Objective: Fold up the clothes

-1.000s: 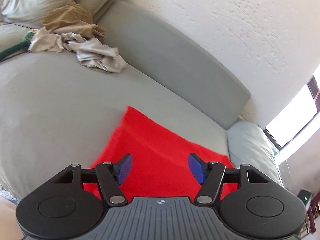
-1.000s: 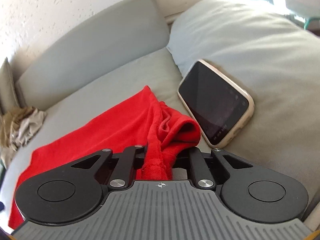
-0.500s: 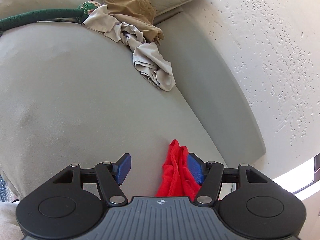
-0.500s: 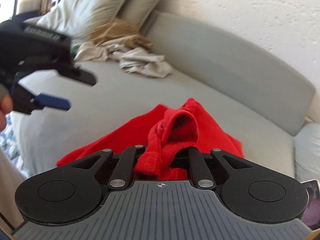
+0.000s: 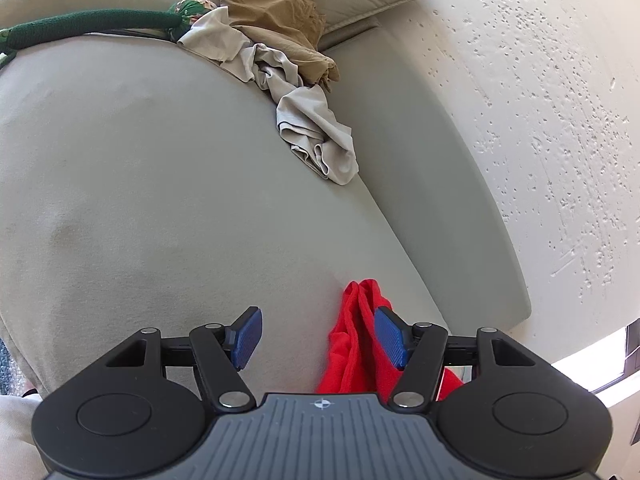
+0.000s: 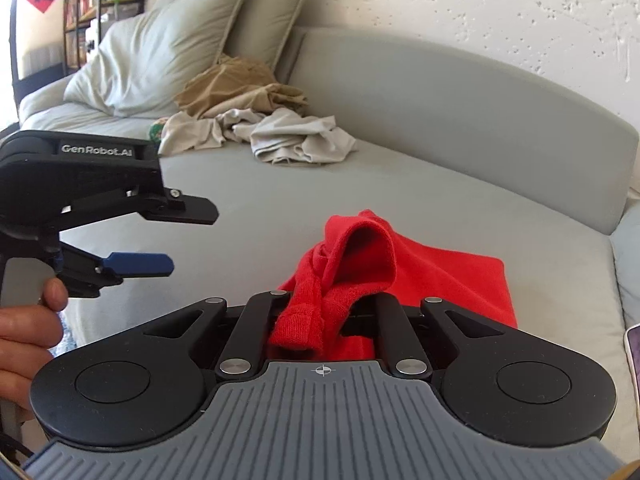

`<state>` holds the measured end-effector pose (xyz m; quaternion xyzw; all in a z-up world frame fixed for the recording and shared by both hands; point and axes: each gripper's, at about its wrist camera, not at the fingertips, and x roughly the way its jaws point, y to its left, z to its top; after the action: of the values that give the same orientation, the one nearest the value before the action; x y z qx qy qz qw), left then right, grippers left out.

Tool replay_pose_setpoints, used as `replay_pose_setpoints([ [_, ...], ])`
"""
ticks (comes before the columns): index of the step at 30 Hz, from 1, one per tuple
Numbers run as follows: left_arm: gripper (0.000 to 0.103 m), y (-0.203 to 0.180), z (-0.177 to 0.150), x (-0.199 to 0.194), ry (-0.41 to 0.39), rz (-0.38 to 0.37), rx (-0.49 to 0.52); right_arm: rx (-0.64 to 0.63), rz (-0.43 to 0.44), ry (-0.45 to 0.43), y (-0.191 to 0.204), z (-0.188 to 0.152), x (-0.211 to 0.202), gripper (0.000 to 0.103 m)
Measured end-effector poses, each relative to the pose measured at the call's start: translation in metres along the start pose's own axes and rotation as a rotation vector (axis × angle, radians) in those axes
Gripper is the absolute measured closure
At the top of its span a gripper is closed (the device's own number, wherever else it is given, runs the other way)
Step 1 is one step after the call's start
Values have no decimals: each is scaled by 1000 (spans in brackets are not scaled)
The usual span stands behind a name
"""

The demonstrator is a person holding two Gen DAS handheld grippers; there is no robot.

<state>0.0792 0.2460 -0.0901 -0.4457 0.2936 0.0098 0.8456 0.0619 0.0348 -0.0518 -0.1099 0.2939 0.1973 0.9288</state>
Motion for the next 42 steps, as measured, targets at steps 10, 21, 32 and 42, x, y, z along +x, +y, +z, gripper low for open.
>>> replay_pose_setpoints([
  [10, 44, 6, 5, -4, -33, 9, -16, -34, 207, 70, 10, -5, 10, 64],
  [21, 74, -44, -21, -19, -44, -258, 322, 240, 385, 18, -93, -28, -65, 47],
  [32, 98, -83, -96, 24, 149, 145, 739, 336, 79, 30, -141, -64, -37, 85],
  [42, 95, -67, -74, 4, 159, 45, 570, 275, 93, 180, -150, -69, -35, 84],
])
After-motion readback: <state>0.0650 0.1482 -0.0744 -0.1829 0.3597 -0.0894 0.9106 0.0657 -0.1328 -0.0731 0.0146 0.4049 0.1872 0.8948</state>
